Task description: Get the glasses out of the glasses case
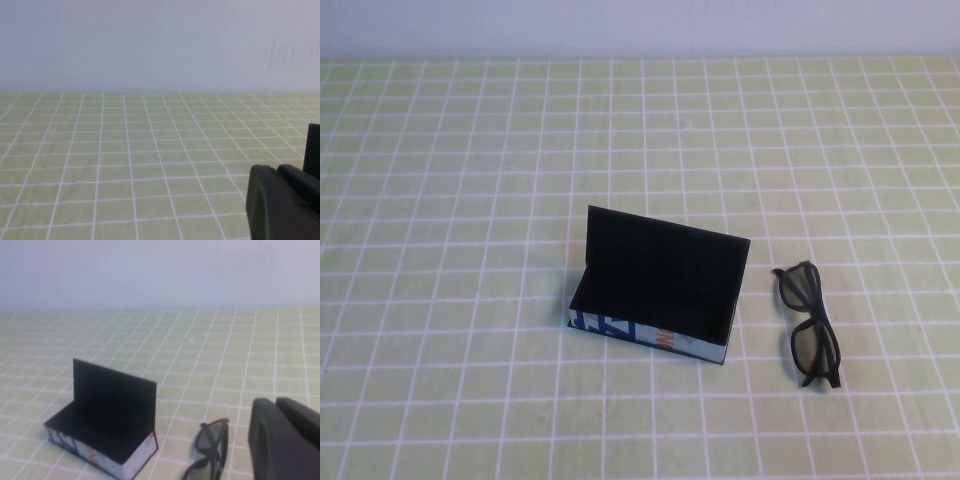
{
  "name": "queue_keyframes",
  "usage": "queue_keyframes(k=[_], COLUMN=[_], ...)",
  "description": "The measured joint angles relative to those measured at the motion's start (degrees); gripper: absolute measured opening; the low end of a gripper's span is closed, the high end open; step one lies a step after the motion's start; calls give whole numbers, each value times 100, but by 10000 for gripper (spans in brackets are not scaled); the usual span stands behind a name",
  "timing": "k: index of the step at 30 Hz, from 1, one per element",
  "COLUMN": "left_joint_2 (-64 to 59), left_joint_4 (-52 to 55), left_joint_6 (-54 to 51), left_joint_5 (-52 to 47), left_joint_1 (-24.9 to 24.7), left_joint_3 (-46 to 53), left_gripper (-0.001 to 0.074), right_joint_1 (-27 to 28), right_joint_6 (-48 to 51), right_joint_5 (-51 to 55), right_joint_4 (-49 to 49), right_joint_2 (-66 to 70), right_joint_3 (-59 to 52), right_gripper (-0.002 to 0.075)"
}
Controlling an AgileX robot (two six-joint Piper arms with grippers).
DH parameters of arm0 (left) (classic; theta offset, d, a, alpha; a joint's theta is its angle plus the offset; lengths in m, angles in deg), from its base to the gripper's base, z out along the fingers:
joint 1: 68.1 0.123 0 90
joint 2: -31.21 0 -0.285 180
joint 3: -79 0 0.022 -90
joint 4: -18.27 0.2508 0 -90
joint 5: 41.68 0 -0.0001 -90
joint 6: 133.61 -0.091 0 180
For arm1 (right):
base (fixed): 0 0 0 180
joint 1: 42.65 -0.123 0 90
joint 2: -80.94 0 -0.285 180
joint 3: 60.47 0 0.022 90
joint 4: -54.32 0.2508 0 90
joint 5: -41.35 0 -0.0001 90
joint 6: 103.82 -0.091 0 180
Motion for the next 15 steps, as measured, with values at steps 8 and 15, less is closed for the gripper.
queue_keyframes(k=[8, 15], left_joint_2=[0, 0], left_joint_4=[-8, -8], left_joint_6=[0, 0], left_joint_5=[13, 13], left_joint_1=[0, 0], left_joint_3=[0, 0], left_gripper=[-4, -4], right_joint_1=[0, 0], right_joint_6=[58, 69], right_joint_5=[-265, -105], right_joint_4=[44, 50], right_joint_2=[0, 0], right_joint_3=[-207, -207], right_gripper=[-16, -16])
